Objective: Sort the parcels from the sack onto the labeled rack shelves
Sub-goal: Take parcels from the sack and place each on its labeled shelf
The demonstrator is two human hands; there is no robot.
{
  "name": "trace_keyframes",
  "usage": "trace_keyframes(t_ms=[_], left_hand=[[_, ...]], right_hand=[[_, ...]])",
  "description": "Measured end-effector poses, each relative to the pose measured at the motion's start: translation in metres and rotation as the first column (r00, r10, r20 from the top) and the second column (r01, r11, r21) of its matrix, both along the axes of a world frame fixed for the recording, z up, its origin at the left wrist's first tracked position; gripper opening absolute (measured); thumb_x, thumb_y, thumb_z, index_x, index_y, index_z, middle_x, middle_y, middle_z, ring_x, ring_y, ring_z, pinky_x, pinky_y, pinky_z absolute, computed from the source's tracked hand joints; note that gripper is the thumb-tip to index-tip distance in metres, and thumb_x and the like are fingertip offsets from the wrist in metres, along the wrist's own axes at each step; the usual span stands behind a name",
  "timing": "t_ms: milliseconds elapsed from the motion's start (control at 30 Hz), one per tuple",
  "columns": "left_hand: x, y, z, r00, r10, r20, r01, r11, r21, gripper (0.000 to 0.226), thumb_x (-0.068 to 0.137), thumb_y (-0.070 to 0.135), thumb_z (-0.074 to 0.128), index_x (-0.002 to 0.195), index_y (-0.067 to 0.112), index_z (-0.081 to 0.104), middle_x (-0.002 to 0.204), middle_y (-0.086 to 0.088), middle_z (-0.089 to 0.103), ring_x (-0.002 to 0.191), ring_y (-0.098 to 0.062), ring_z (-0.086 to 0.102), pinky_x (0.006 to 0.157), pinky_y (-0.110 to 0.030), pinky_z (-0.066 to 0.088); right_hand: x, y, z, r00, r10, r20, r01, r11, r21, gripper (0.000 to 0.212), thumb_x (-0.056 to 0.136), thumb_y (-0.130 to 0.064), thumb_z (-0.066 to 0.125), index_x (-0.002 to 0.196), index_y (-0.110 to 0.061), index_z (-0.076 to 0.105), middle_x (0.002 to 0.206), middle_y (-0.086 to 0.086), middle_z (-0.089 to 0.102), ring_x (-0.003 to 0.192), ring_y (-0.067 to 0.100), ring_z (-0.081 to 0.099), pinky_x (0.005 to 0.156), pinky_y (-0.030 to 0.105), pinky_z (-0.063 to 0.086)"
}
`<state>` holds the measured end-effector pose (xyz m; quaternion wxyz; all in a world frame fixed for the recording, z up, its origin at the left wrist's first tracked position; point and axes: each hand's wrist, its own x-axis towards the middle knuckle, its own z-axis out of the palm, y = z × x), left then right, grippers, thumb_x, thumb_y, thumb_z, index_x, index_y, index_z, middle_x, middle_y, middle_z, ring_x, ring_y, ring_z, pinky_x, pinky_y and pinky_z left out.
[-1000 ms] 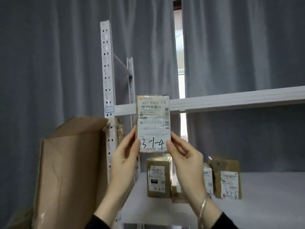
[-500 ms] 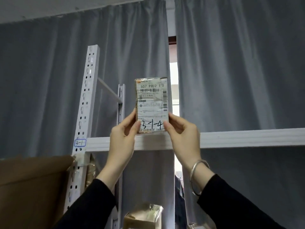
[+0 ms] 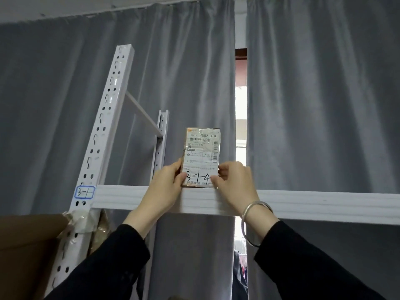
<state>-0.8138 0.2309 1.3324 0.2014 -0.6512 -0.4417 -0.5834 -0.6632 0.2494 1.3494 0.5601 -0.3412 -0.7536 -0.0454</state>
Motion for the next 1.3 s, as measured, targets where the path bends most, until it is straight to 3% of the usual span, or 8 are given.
trace_keyframes(t_ms=[100,200,433,567,667,833,1167,1300], left_hand=[[-0.009,0.017,0.007,0.994,0.097,-0.051,-0.1,0.993,-0.062,0.03,0.095,0.012,0.044,0.123,0.013,0.055,0.104,-0.012,0.07,0.101,-0.035,0.059,0.072,-0.03,0.038],[-0.017,0.029,0.007,0.987,0.15,-0.054,-0.156,0.977,-0.146,0.022,0.093,0.019,0.043,0.111,0.018,0.056,0.097,-0.011,0.069,0.095,-0.036,0.058,0.079,-0.043,0.048],[-0.018,0.018,0.024,0.96,0.279,0.037,-0.236,0.869,-0.435,0.027,0.087,0.034,0.059,0.088,0.012,0.043,0.1,-0.006,0.052,0.106,-0.032,0.054,0.077,-0.033,0.039],[-0.013,0.007,0.014,0.964,0.257,0.069,-0.212,0.898,-0.385,0.029,0.09,0.038,0.054,0.09,0.012,0.042,0.117,-0.013,0.057,0.11,-0.035,0.052,0.076,-0.034,0.036],[-0.004,0.012,-0.003,0.99,0.108,0.095,-0.087,0.975,-0.203,0.045,0.091,0.033,0.052,0.124,0.003,0.043,0.132,-0.013,0.051,0.123,-0.033,0.046,0.093,-0.039,0.04],[0.057,-0.006,-0.041,0.972,-0.226,0.066,0.23,0.97,-0.073,0.067,0.095,0.029,0.047,0.149,0.011,0.011,0.158,-0.004,0.013,0.146,-0.017,0.012,0.116,-0.026,0.009],[0.271,-0.062,-0.09,0.661,-0.75,0.034,0.732,0.634,-0.251,0.067,0.087,0.03,0.062,0.145,0.016,0.032,0.149,-0.004,0.037,0.137,-0.019,0.036,0.114,-0.035,0.028],[0.391,-0.117,-0.12,0.485,-0.871,0.077,0.839,0.438,-0.324,0.068,0.086,0.03,0.064,0.145,0.017,0.032,0.15,-0.005,0.036,0.139,-0.017,0.033,0.114,-0.038,0.029]], right_hand=[[-0.009,0.01,0.008,0.989,-0.106,0.102,0.113,0.991,-0.074,0.022,0.084,-0.007,0.061,0.065,-0.011,0.051,0.089,0.013,0.06,0.077,0.026,0.052,0.061,0.02,0.039],[-0.018,0.017,0.015,0.977,-0.14,0.161,0.161,0.98,-0.12,0.008,0.087,-0.007,0.058,0.08,-0.004,0.058,0.101,0.016,0.064,0.086,0.028,0.057,0.066,0.021,0.039],[-0.035,0.009,0.019,0.904,-0.248,0.348,0.334,0.919,-0.212,0.02,0.096,-0.014,0.039,0.076,-0.011,0.038,0.109,0.014,0.057,0.084,0.028,0.046,0.073,0.029,0.037],[-0.034,-0.004,0.007,0.887,-0.33,0.324,0.395,0.904,-0.162,0.029,0.096,-0.017,0.034,0.068,-0.014,0.031,0.115,0.015,0.058,0.09,0.032,0.049,0.076,0.031,0.036],[-0.029,-0.011,-0.009,0.877,-0.396,0.273,0.425,0.904,-0.054,0.022,0.097,-0.022,0.031,0.079,-0.013,0.042,0.111,0.016,0.062,0.1,0.035,0.054,0.087,0.035,0.037],[0.02,-0.032,-0.043,0.896,-0.435,0.091,0.428,0.9,0.086,0.028,0.095,-0.017,0.04,0.11,-0.005,0.06,0.11,0.011,0.067,0.106,0.028,0.056,0.101,0.031,0.033],[0.261,-0.168,-0.121,0.679,-0.733,0.045,0.733,0.673,-0.096,0.045,0.09,-0.022,0.054,0.134,-0.015,0.046,0.133,0.003,0.056,0.126,0.02,0.048,0.112,0.04,0.027],[0.368,-0.273,-0.149,0.529,-0.848,0.037,0.842,0.518,-0.15,0.046,0.089,-0.021,0.056,0.134,-0.013,0.046,0.133,0.004,0.057,0.125,0.019,0.051,0.105,0.025,0.035]])
